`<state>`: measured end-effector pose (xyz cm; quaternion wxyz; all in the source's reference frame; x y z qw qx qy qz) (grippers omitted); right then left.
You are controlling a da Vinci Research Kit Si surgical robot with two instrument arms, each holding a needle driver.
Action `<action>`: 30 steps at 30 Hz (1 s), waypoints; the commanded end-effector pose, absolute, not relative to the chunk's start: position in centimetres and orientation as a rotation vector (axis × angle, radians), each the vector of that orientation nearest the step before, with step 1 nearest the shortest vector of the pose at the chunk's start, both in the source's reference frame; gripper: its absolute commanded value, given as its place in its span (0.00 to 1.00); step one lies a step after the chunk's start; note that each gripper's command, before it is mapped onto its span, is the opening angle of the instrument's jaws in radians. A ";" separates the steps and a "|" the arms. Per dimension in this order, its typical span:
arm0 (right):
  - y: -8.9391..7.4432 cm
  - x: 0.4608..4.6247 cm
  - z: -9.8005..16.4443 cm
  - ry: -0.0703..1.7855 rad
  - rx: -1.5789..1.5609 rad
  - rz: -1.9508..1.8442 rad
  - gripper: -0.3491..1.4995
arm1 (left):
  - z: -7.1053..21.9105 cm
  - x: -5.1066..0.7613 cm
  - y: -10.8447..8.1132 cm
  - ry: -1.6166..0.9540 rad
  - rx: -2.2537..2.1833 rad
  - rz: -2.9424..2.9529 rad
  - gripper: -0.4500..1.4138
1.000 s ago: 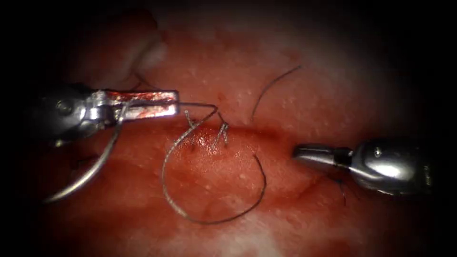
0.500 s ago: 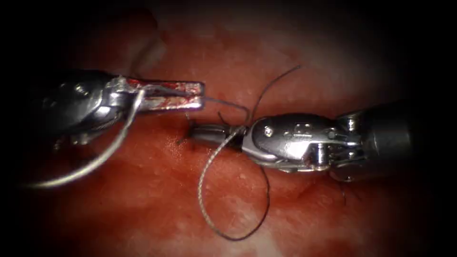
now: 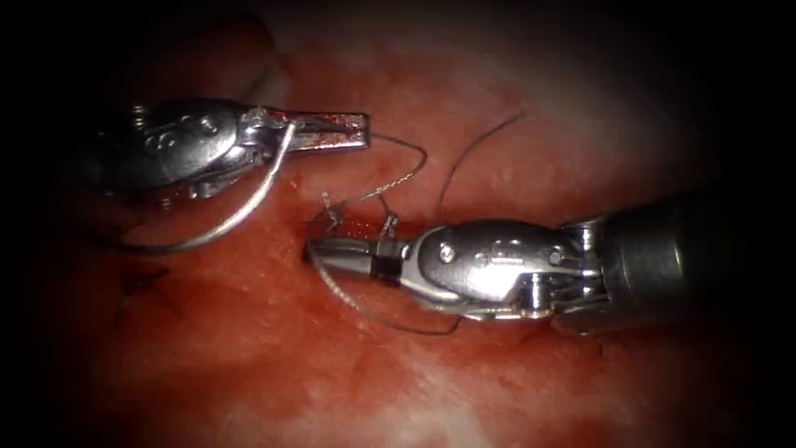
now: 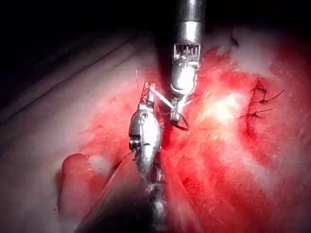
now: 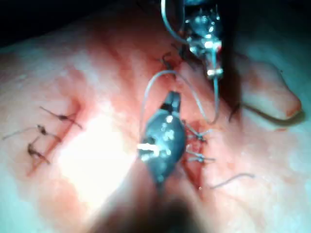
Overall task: Wound Closure
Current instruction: Wrap the suture counter-clockwise around the right gripper twice.
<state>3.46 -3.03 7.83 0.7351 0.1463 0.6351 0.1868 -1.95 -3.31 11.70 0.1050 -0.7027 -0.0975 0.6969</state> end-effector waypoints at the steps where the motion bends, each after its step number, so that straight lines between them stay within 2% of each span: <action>1: -3.1 3.52 7.9 1.408 0.320 0.418 0.00 | 11.8 -2.00 -3.4 -0.296 -2.066 2.053 0.00; 9: -3.2 3.77 7.9 1.442 0.335 0.425 0.00 | 12.0 -2.01 -3.4 -0.319 -2.043 2.050 0.00; 21: -3.2 3.90 7.8 1.458 0.413 0.419 0.01 | 12.1 -2.01 -3.3 -0.314 -2.044 2.048 0.00; 25: -3.2 3.99 7.8 1.468 0.452 0.413 0.25 | 12.1 -2.04 -3.3 -0.305 -2.047 2.044 0.00; 27: -3.3 4.07 7.8 1.486 0.492 0.418 0.47 | 12.2 -2.06 -3.3 -0.299 -2.051 2.046 0.00; 30: -3.2 4.09 7.8 1.495 0.490 0.438 0.68 | 12.2 -2.05 -3.3 -0.299 -2.055 2.049 0.00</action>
